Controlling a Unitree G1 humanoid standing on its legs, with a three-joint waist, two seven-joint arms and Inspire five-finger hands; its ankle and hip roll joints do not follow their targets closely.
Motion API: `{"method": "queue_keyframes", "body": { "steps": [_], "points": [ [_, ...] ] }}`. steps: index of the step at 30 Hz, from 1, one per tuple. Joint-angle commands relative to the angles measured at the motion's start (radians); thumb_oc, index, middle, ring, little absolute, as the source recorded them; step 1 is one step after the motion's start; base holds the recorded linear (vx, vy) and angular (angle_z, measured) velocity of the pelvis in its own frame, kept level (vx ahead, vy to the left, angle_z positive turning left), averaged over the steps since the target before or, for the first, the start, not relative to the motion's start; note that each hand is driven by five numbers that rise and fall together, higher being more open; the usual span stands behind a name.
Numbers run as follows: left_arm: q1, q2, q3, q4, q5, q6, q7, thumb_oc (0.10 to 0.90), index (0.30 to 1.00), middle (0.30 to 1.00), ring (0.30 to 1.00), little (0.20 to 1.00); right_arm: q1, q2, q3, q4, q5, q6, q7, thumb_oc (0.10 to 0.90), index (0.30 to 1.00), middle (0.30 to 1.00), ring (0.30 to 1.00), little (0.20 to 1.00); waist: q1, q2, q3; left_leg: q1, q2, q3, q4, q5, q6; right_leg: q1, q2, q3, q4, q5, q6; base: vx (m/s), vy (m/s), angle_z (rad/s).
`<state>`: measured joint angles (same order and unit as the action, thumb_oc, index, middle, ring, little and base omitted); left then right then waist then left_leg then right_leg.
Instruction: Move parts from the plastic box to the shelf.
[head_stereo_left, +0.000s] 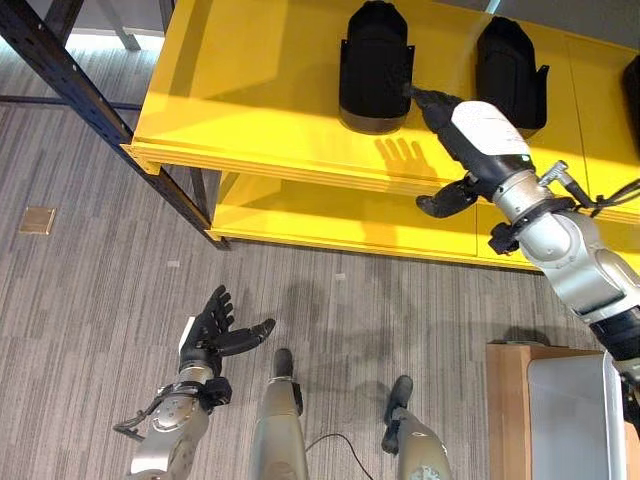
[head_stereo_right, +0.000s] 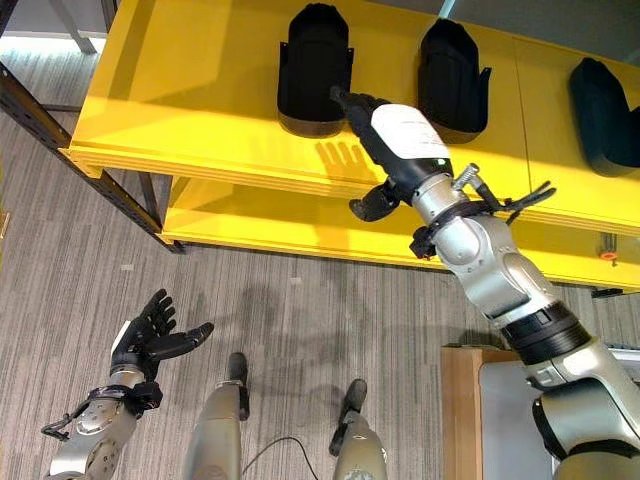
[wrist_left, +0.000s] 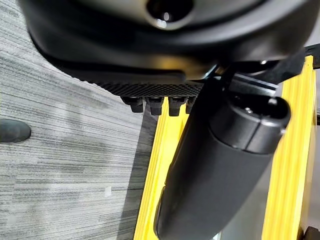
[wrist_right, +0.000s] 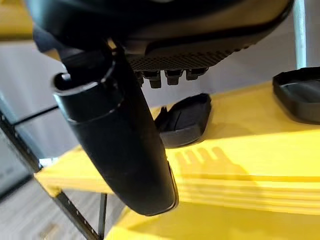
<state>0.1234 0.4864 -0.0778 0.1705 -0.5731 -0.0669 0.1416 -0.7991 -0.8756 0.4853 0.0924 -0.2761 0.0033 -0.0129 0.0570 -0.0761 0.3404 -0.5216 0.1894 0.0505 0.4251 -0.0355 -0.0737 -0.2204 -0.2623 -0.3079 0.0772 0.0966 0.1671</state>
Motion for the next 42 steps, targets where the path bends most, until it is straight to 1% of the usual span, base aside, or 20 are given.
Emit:
{"method": "queue_keyframes", "body": {
  "steps": [1,9,19,21,22,26,31,42],
  "points": [
    [0.018,0.031,0.033,-0.072,0.041,-0.060,-0.010,0.900,1.000,1.000,1.000,1.000,-0.129,0.036,-0.043,-0.005,-0.052,-0.036,-0.033,0.900,1.000,1.000,1.000,1.000,0.008,-0.030,-0.085,-0.004,0.059,-0.051,-0.025,0.014,-0.053,0.112,-0.029,0.006,0.063,-0.114,0.025,0.00,0.000,0.00],
    [0.004,0.023,0.025,-0.068,0.042,-0.064,-0.003,0.900,1.000,1.000,1.000,1.000,-0.173,0.164,-0.015,0.082,-0.053,-0.021,-0.046,0.900,1.000,1.000,1.000,1.000,0.017,-0.031,-0.083,-0.010,0.055,-0.049,-0.021,0.012,-0.050,0.112,-0.029,0.005,0.060,-0.111,0.024,0.00,0.000,0.00],
    [-0.003,0.020,0.028,-0.060,0.041,-0.073,0.013,0.900,1.000,1.000,1.000,1.000,-0.202,0.263,-0.008,0.179,-0.063,-0.004,-0.079,0.900,1.000,1.000,1.000,1.000,0.029,-0.031,-0.074,-0.018,0.049,-0.051,-0.022,0.010,-0.046,0.112,-0.029,0.001,0.059,-0.104,0.025,0.00,0.000,0.00],
    [-0.003,0.021,0.028,-0.060,0.041,-0.073,0.013,0.900,1.000,1.000,1.000,1.000,-0.202,0.264,-0.008,0.180,-0.063,-0.004,-0.079,0.900,1.000,1.000,1.000,1.000,0.029,-0.032,-0.074,-0.018,0.049,-0.051,-0.022,0.011,-0.046,0.112,-0.029,0.001,0.059,-0.104,0.025,0.00,0.000,0.00],
    [-0.002,0.017,0.028,-0.055,0.043,-0.073,0.018,0.900,1.000,1.000,1.000,1.000,-0.204,0.288,-0.003,0.210,-0.071,0.002,-0.082,0.900,1.000,1.000,1.000,1.000,0.033,-0.032,-0.070,-0.021,0.047,-0.050,-0.020,0.009,-0.045,0.112,-0.027,0.005,0.055,-0.103,0.024,0.00,0.000,0.00],
    [-0.001,0.018,0.030,-0.057,0.045,-0.074,0.020,0.900,1.000,1.000,1.000,1.000,-0.216,0.299,0.002,0.246,-0.086,0.009,-0.088,0.900,1.000,1.000,1.000,1.000,0.038,-0.032,-0.068,-0.027,0.046,-0.052,-0.017,0.007,-0.044,0.112,-0.028,0.003,0.055,-0.102,0.024,0.00,0.000,0.00],
    [-0.006,0.022,0.021,-0.055,0.039,-0.086,0.021,0.900,1.000,1.000,1.000,1.000,-0.276,0.320,0.035,0.374,-0.125,0.027,-0.109,0.900,1.000,1.000,1.000,1.000,0.049,-0.024,-0.058,-0.039,0.041,-0.055,-0.001,0.000,-0.042,0.107,-0.027,0.003,0.061,-0.107,0.022,0.00,0.000,0.00],
    [-0.009,0.022,0.017,-0.058,0.032,-0.098,0.023,0.900,1.000,1.000,1.000,1.000,-0.328,0.343,0.073,0.469,-0.147,0.035,-0.113,0.900,1.000,1.000,1.000,1.000,0.059,-0.019,-0.047,-0.048,0.034,-0.056,-0.001,0.001,-0.040,0.102,-0.028,0.003,0.063,-0.108,0.022,0.00,0.000,0.00]
  ]
}}
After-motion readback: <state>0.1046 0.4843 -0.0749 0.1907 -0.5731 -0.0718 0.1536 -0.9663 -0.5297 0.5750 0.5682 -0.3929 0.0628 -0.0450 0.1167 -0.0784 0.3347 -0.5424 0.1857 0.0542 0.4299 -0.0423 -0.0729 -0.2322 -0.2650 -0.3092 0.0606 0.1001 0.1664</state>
